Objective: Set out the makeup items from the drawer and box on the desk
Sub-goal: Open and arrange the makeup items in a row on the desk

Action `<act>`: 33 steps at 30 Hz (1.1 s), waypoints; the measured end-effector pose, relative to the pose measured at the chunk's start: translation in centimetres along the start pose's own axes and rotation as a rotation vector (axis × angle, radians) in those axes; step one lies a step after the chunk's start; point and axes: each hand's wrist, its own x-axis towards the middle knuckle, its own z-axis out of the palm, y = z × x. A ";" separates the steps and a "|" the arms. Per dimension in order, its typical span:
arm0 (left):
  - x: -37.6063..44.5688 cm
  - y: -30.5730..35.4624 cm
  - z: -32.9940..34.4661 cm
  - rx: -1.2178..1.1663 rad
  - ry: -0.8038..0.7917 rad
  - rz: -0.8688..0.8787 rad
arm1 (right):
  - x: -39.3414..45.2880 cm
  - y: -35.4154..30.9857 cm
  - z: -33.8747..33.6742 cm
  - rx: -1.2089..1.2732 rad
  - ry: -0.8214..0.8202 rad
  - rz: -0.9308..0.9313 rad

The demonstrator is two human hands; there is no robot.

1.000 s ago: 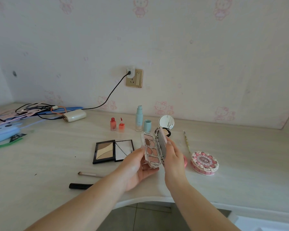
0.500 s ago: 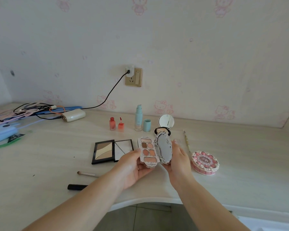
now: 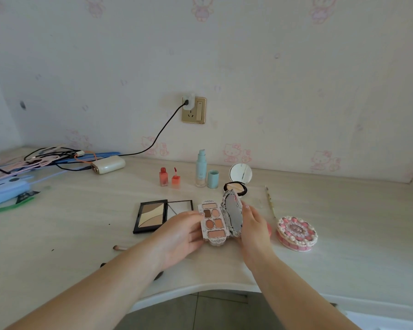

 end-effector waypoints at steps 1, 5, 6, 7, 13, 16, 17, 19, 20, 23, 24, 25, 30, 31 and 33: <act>0.0 0.0 0.1 -0.001 -0.005 0.000 | 0.2 0.1 0.0 0.000 0.008 -0.001; 0.3 -0.1 0.0 0.013 -0.020 0.000 | 0.4 0.4 0.0 0.006 0.001 -0.012; 0.4 -0.2 -0.1 0.013 -0.018 -0.002 | 0.5 0.5 0.0 0.005 -0.001 -0.013; 0.5 -0.2 -0.2 0.011 -0.014 -0.006 | 0.5 0.5 0.0 0.008 -0.005 -0.010; 0.9 -0.1 -0.4 0.024 -0.002 -0.013 | 1.0 0.1 0.5 -0.007 -0.029 0.032; 1.0 0.1 -0.5 0.015 0.017 -0.010 | 2.0 0.8 1.1 0.015 -0.036 0.054; 1.1 0.2 -0.6 0.018 0.024 -0.012 | 2.4 1.0 1.1 0.021 -0.036 0.061; 1.2 0.2 -0.7 0.026 0.037 -0.011 | 2.6 0.9 1.3 0.006 -0.041 0.078; 1.3 0.3 -0.8 0.030 0.041 -0.007 | 2.5 0.7 1.5 -0.001 -0.045 0.089; 1.6 0.3 -0.7 0.048 0.065 0.005 | 2.6 0.4 1.8 -0.025 -0.062 0.112; 1.7 0.3 -0.7 0.053 0.071 0.004 | 2.6 0.3 1.8 -0.039 -0.064 0.106; 1.7 0.3 -0.7 0.057 0.075 0.001 | 2.6 0.2 1.8 -0.043 -0.073 0.104; 1.8 0.2 -1.0 0.141 0.104 0.019 | 2.4 -0.9 0.8 -0.056 -0.083 0.089; 1.9 0.2 -1.1 0.155 0.122 0.040 | 2.4 -1.4 0.3 -0.066 -0.070 0.073; 1.7 0.4 -0.9 0.179 0.151 0.084 | 2.3 -2.7 -0.9 -0.108 -0.045 0.017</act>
